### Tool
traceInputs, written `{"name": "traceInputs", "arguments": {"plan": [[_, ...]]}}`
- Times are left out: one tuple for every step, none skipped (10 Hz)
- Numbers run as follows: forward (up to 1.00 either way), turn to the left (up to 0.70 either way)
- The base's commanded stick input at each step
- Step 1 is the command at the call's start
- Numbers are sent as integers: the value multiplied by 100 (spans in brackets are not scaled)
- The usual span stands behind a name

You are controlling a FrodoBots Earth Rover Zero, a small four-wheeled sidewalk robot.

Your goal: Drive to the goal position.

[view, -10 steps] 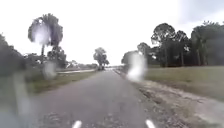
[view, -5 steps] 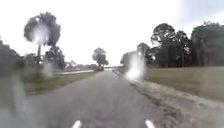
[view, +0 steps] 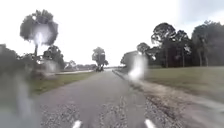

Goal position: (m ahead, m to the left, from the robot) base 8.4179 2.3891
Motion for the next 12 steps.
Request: {"name": "traceInputs", "arguments": {"plan": [[99, 0], [99, 0], [99, 0], [99, 0], [99, 0], [99, 0], [99, 0], [99, 0], [99, 0], [99, 0], [99, 0], [99, 4]]}}
